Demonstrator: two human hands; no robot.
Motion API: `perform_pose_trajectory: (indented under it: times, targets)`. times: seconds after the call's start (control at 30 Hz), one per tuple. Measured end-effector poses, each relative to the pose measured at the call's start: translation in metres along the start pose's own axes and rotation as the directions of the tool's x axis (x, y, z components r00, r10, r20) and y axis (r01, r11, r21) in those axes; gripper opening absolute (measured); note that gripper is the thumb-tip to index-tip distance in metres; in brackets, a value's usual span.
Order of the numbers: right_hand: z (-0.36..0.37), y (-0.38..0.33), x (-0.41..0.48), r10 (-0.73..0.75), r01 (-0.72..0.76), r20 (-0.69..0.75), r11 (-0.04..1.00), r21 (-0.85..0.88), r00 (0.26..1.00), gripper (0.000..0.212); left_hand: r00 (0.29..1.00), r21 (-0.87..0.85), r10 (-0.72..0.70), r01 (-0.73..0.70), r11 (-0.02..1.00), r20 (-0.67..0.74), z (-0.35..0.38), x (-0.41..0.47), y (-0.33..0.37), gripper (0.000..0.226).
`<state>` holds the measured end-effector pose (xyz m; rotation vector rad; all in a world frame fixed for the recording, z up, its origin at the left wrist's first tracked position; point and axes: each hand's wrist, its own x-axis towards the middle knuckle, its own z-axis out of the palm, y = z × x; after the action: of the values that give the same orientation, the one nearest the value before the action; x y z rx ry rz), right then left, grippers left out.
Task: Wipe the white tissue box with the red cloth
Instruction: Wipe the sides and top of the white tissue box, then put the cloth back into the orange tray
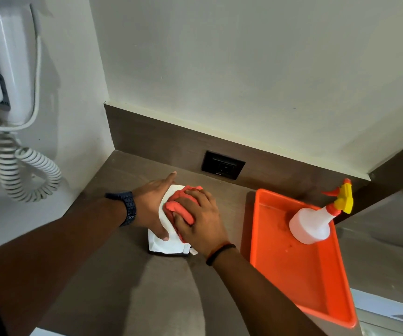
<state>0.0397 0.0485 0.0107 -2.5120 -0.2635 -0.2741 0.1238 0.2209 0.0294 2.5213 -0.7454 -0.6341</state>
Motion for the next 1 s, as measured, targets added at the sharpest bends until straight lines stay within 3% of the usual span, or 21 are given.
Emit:
perform_pose_trajectory:
  times: [0.07, 0.13, 0.2, 0.27, 0.33, 0.4, 0.47, 0.53, 0.63, 0.7, 0.8, 0.87, 1.0]
  targets:
    - [0.000, 0.004, 0.001, 0.130, -0.123, -0.037, 0.980, 0.159, 0.991, 0.034, 1.000, 0.003, -0.014, 0.014, 1.000, -0.005, 0.000, 0.000, -0.001, 0.157]
    - [0.000, 0.006, 0.004, 0.386, -0.331, -0.080, 0.866, 0.375, 0.919, 0.030, 0.999, 0.009, -0.032, 0.032, 0.999, -0.006, 0.000, 0.000, -0.001, 0.158]
    - [-0.004, 0.012, 0.008, 0.701, -0.507, -0.023, 0.539, 0.673, 0.713, 0.025, 0.999, 0.027, -0.049, 0.048, 0.998, 0.004, -0.001, 0.000, -0.001, 0.158]
    - [-0.017, 0.026, 0.005, 0.825, -0.475, 0.101, 0.217, 0.853, 0.557, 0.026, 0.998, 0.051, -0.063, 0.062, 0.997, 0.017, -0.001, -0.001, 0.001, 0.157]
    - [-0.034, 0.039, -0.005, 0.842, -0.409, 0.120, 0.127, 0.904, 0.525, 0.026, 0.996, 0.077, -0.084, 0.081, 0.994, 0.030, -0.005, -0.004, -0.001, 0.155]
    - [-0.070, 0.065, -0.030, 0.857, -0.339, 0.045, 0.154, 0.928, 0.513, 0.015, 0.994, 0.155, -0.083, 0.071, 0.985, 0.073, -0.008, 0.000, 0.019, 0.154]
    - [-0.091, 0.087, -0.046, 0.860, -0.368, -0.062, 0.280, 0.887, 0.507, 0.013, 0.995, 0.252, -0.078, 0.060, 0.966, 0.060, -0.015, -0.002, 0.026, 0.154]
    - [-0.111, 0.109, -0.066, 0.841, -0.446, -0.213, 0.458, 0.769, 0.497, 0.013, 0.999, 0.291, 0.041, -0.030, 0.956, -0.030, -0.013, 0.000, 0.048, 0.148]
    - [-0.126, 0.137, -0.099, 0.788, -0.600, -0.300, 0.607, 0.521, 0.537, 0.016, 0.941, 0.185, 0.272, -0.237, 0.954, -0.199, 0.011, 0.014, 0.101, 0.128]
    - [-0.122, 0.151, -0.114, 0.731, -0.649, -0.290, 0.682, 0.337, 0.617, 0.026, 0.917, 0.149, 0.356, -0.333, 0.931, -0.181, 0.042, 0.028, 0.133, 0.120]
    - [-0.104, 0.159, -0.122, 0.619, -0.630, -0.149, 0.776, -0.036, 0.771, 0.032, 0.920, 0.203, 0.388, -0.369, 0.907, -0.062, 0.092, 0.051, 0.162, 0.126]
    - [-0.091, 0.160, -0.121, 0.596, -0.598, -0.080, 0.776, -0.201, 0.799, 0.035, 0.939, 0.251, 0.342, -0.336, 0.908, 0.022, 0.120, 0.068, 0.167, 0.138]
    - [-0.066, 0.167, -0.121, 0.600, -0.560, 0.002, 0.747, -0.359, 0.800, 0.041, 0.951, 0.286, 0.279, -0.307, 0.908, 0.136, 0.155, 0.089, 0.166, 0.153]
